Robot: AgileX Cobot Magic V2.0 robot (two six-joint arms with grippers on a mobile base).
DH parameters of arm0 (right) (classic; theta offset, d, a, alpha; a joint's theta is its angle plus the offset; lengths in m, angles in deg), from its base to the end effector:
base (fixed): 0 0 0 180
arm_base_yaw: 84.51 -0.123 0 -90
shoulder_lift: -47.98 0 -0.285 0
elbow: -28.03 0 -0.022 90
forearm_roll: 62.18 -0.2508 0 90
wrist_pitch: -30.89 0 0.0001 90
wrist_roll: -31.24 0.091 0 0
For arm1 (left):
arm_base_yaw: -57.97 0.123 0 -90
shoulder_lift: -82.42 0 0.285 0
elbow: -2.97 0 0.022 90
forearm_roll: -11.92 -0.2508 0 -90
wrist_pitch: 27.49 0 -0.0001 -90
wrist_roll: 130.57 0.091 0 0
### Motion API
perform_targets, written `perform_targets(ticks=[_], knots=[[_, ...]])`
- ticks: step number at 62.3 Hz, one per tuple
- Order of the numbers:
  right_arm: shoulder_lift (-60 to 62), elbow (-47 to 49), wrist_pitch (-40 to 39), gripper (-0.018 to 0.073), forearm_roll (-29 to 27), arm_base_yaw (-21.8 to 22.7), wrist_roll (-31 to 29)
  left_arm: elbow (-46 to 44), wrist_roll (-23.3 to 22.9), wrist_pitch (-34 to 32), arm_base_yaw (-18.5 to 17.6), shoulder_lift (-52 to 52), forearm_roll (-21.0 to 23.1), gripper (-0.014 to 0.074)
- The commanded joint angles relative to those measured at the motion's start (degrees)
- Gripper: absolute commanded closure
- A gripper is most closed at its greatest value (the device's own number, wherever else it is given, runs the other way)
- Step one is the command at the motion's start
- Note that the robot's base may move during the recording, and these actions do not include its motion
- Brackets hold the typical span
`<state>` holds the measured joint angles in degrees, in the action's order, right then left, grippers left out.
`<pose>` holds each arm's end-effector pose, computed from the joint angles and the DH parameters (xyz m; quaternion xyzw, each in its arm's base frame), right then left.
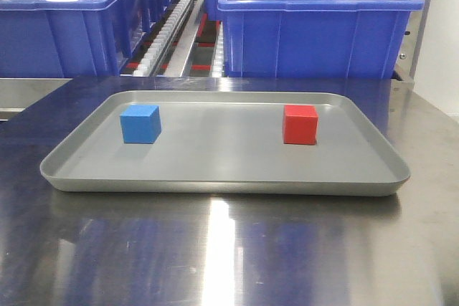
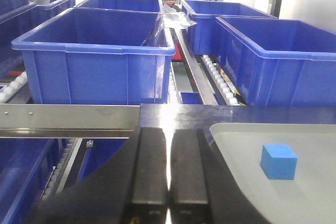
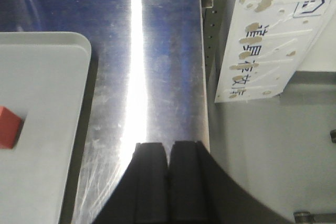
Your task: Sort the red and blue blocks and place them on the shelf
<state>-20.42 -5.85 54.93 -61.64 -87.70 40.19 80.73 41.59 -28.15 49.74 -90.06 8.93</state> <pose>0.2178 0.0118 0.3022 0.0419 0.8913 0.0441 0.4494 0.0556 -0.0081 0.2113 0.0201 0.6728 -0.0844 0.7347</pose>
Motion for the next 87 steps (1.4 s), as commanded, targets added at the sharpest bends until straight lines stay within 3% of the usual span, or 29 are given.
perform_targets(ticks=[1, 18, 23, 32, 36, 54, 87], knots=[[-2.1, 5.3, -1.0, 0.051, -0.1, -0.5, -0.1, 1.7, 0.0, -4.9, -0.3, -1.3, 0.0, 0.0473], [-7.5, 8.3, 1.2, 0.0473, -0.1, -3.2, -0.1, 1.7, 0.0, -4.9, -0.3, -1.3, 0.0, 0.0473], [-8.5, 8.3, 1.7, 0.036, -0.1, -4.1, -0.1, 1.7, 0.0, -4.9, -0.3, -1.3, 0.0, 0.0473], [-9.5, 8.3, 1.8, 0.0059, -0.1, -5.7, -0.1, 1.7, 0.0, -4.9, -0.3, -1.3, 0.0, 0.0473], [-9.8, 8.7, 2.3, -0.0001, -0.1, -6.5, -0.1, 1.7, 0.0, -4.9, -0.3, -1.3, 0.0, 0.0473], [-12.6, 13.7, 5.8, -0.0003, -0.5, -10.3, -0.1, 1.7, 0.0, -4.9, -0.3, -1.3, 0.0, 0.0473], [-24.1, 24.4, 8.6, -0.0003, -6.1, -18.2, -0.1, 1.7, 0.0, -4.9, -0.3, -1.3, 0.0, 0.0473]])
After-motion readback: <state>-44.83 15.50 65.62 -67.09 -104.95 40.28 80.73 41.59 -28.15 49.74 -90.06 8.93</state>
